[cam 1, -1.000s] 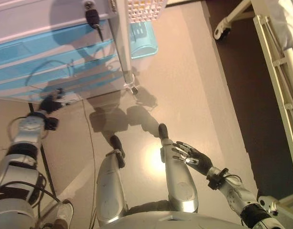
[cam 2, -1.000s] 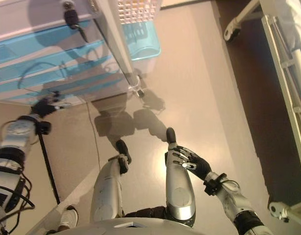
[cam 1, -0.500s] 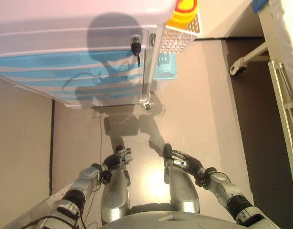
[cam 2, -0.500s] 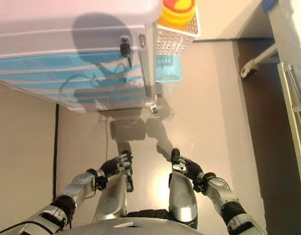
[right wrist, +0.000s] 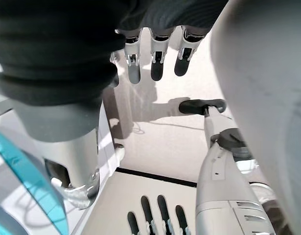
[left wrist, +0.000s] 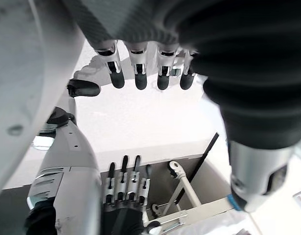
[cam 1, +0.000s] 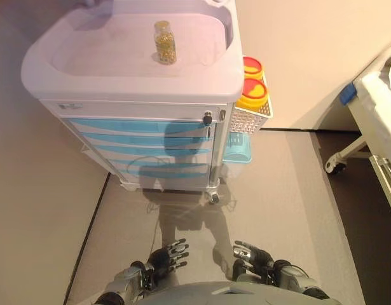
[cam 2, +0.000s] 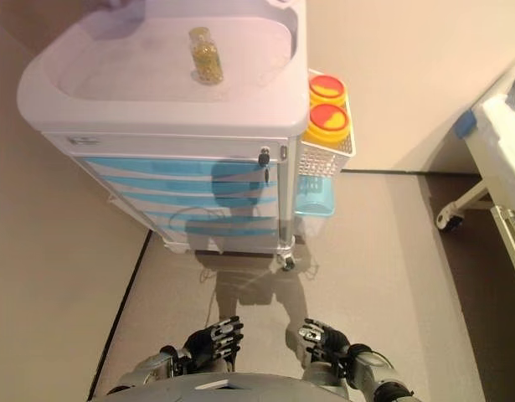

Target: Open the drawer and pick up the medicine

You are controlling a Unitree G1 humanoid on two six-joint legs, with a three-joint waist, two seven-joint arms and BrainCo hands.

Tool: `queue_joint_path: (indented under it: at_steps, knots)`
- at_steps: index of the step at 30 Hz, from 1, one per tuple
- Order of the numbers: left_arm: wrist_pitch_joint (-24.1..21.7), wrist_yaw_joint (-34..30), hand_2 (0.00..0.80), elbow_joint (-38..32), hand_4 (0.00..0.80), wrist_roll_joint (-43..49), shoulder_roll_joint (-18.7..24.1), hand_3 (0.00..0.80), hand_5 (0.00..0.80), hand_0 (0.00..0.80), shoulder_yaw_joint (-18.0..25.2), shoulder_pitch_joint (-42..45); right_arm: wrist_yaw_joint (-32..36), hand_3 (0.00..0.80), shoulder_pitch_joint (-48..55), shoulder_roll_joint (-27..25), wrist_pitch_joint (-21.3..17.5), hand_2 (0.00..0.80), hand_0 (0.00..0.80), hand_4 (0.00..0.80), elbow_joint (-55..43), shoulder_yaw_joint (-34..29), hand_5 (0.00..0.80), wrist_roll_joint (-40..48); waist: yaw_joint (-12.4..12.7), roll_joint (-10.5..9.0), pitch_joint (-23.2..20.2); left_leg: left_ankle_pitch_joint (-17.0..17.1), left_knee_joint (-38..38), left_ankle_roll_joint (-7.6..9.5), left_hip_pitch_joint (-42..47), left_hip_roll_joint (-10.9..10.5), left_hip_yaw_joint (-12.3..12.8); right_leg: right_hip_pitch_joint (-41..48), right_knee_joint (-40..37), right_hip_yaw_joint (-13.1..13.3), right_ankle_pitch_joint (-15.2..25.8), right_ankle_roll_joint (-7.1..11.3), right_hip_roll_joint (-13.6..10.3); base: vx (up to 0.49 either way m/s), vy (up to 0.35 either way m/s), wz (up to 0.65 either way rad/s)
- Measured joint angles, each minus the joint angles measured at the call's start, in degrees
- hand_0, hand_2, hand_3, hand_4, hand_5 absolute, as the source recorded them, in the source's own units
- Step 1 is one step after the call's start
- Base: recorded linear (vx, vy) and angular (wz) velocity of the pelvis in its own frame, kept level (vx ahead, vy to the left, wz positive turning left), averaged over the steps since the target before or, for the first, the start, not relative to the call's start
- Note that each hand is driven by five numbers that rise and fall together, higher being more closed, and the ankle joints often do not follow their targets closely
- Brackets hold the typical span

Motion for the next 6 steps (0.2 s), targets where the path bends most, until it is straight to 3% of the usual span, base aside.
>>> queue_joint_path:
  at_steps: [6]
  knots:
    - [0.0, -1.0, 0.0, 2.2, 0.0, 0.0, -0.1, 0.0, 0.0, 0.0, 0.2, 0.2, 1.3, 0.0, -0.2, 1.3, 0.6, 0.0, 0.0, 0.0, 2.5, -0.6, 0.0, 0.2, 0.0, 0.01, -2.5, 0.0, 0.0, -0.18, 1.2, 0.0, 0.2, 1.0, -0.2, 0.1, 0.0, 0.02, 0.0, 0.006, 0.013, -0.01]
